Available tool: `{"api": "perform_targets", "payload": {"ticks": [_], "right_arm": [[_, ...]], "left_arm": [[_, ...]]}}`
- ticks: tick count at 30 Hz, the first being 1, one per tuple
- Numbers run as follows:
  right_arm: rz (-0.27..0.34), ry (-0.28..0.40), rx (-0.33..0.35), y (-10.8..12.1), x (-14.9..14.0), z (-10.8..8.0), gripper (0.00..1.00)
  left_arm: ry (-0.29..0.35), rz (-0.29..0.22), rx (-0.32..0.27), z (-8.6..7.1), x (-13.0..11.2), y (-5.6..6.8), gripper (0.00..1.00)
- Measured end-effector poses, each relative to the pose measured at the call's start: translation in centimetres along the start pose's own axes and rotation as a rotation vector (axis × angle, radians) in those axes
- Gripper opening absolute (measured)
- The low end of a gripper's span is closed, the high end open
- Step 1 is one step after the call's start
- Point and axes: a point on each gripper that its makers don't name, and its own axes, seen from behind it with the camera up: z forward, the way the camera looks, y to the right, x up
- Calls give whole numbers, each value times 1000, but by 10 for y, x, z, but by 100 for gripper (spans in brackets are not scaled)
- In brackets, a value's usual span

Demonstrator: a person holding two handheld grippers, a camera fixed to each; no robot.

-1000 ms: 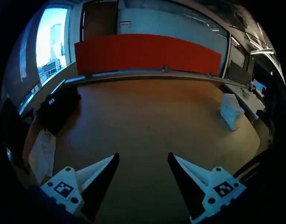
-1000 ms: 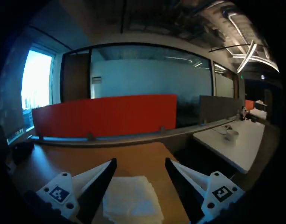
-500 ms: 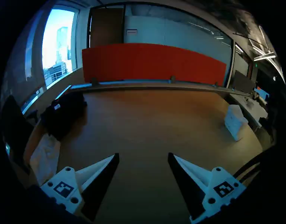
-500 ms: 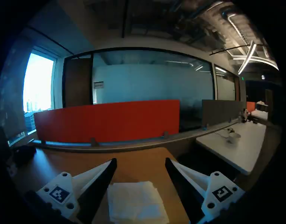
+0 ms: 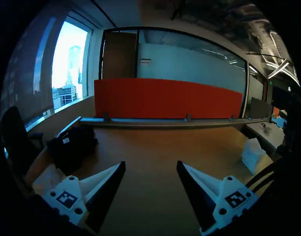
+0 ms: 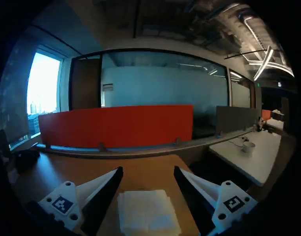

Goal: Fold towel

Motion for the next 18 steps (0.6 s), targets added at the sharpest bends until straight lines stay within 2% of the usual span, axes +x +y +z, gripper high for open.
{"api": "perform_targets", "payload": {"ticks": [12, 18], "right_arm": [[-25, 1, 38, -23, 4, -5, 100], [-30, 12, 59, -43, 10, -5, 100]], "left_arm": [[144, -2, 26, 19, 49, -12, 96], [179, -16, 24, 24, 62, -14, 96]]}}
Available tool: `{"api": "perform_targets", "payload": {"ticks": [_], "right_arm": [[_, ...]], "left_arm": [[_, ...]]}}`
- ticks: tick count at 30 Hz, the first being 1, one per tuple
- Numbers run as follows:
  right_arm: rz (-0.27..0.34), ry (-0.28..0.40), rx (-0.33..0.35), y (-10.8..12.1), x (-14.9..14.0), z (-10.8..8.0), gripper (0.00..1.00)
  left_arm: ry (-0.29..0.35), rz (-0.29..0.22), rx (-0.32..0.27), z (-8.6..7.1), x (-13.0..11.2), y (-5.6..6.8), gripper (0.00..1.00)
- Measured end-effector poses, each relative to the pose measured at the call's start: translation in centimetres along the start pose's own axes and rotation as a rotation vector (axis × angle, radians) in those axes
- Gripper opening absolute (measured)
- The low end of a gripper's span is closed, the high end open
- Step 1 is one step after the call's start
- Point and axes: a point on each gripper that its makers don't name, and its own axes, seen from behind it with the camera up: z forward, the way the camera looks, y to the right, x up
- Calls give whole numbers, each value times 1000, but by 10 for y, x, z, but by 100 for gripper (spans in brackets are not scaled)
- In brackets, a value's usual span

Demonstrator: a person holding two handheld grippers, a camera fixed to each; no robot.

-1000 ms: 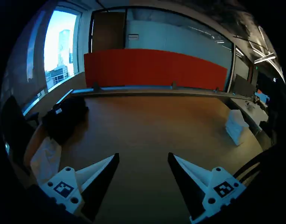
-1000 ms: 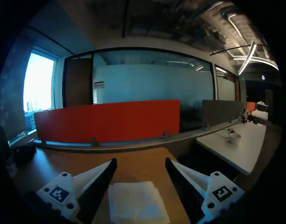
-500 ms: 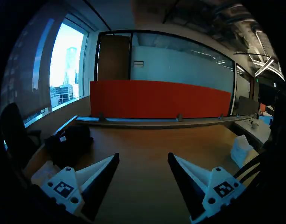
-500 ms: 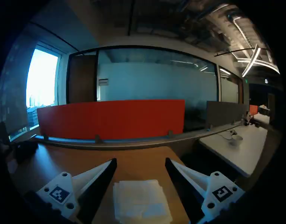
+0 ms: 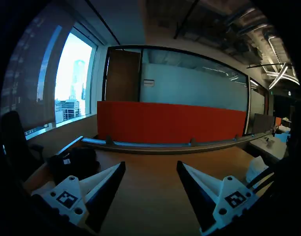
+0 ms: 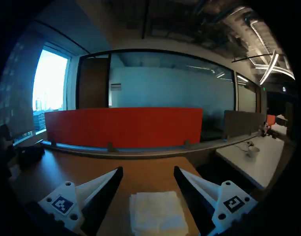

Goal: Fold towel

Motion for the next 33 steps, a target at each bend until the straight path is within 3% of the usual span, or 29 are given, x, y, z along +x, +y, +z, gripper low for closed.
{"api": "perform_targets", "payload": {"ticks": [21, 33], "right_arm": [[33, 67, 83, -108, 25, 5, 100], [11, 64, 107, -137, 22, 5, 100]], "left_arm": [[53, 10, -18, 6, 21, -5, 96], [67, 0, -10, 5, 21, -12, 97]]}}
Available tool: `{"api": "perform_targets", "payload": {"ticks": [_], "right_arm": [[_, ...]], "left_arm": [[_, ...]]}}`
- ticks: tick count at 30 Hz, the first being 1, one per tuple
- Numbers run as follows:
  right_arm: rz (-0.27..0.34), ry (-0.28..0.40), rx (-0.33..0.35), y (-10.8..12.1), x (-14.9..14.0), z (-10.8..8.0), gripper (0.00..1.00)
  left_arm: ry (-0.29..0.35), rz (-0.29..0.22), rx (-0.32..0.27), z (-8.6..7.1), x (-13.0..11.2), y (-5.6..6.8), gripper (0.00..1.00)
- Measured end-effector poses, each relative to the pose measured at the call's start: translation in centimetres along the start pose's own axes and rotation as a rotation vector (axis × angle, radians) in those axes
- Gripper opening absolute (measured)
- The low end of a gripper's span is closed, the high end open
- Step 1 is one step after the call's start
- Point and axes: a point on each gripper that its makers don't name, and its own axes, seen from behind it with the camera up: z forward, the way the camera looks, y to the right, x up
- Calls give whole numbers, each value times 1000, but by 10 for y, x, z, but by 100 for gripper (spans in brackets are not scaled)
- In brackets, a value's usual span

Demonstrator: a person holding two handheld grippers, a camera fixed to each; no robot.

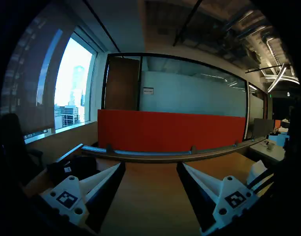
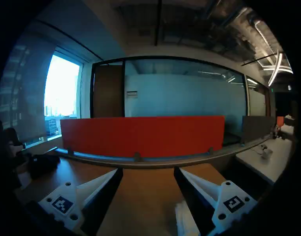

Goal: Fold towel

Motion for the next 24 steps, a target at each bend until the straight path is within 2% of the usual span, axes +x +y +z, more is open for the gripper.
{"api": "perform_targets", "payload": {"ticks": [12, 24], "right_arm": [[-3, 6, -6, -10, -11, -2, 100], [-12, 17, -8, -23, -37, 0, 100]], "left_arm": [[8, 11, -10, -1, -21, 2, 96], [34, 31, -5, 6, -63, 1, 96]]}}
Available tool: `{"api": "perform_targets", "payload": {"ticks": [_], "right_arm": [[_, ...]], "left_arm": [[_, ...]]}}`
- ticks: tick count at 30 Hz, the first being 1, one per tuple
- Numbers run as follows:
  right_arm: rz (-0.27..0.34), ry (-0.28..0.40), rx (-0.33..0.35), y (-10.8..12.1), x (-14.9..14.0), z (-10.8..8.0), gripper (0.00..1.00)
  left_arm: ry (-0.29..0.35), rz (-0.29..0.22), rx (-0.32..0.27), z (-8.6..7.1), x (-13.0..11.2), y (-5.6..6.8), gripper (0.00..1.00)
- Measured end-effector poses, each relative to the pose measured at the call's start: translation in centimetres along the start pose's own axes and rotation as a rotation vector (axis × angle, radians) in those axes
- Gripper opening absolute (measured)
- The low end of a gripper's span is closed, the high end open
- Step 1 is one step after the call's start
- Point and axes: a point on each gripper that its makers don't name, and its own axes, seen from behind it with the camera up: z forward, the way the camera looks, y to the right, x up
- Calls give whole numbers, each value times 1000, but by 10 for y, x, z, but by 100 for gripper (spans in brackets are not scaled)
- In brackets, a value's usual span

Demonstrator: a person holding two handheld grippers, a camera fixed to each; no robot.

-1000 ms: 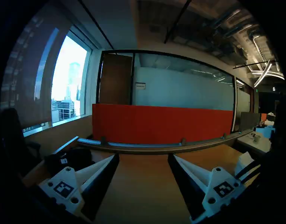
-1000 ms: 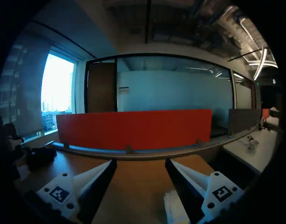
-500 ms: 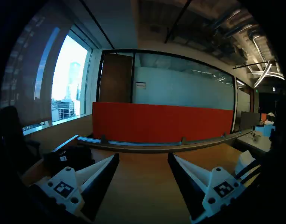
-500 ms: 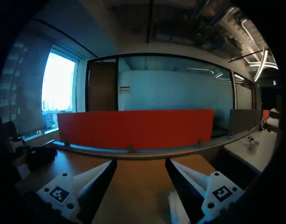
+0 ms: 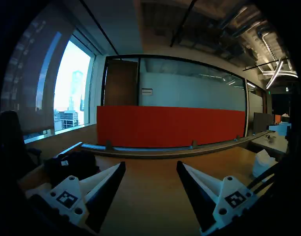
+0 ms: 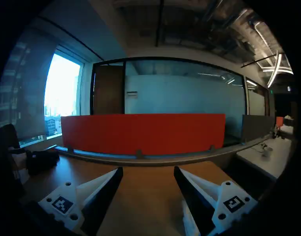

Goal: Fold towel

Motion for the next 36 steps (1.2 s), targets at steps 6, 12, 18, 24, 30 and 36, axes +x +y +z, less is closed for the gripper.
{"api": "perform_targets", "payload": {"ticks": [6, 12, 18, 24, 30, 36], "right_arm": [[-3, -1, 2, -5, -14, 3, 100], [-4, -10, 7, -9, -30, 5, 100], [-11, -12, -3, -7, -36, 5, 100], [-29, -1, -20, -2, -33, 3, 100], [-46, 3, -39, 4, -37, 0, 100], [-73, -8, -53, 8, -45, -2, 100]], "left_arm": [[2, 17, 1, 4, -24, -1, 96], [-2, 25, 11, 4, -46, -1, 96], [13, 35, 16, 4, -64, -3, 96], [28, 45, 24, 2, -75, -9, 96], [43, 68, 31, 0, -85, -16, 96], [51, 75, 42, -3, -98, -25, 96]]}}
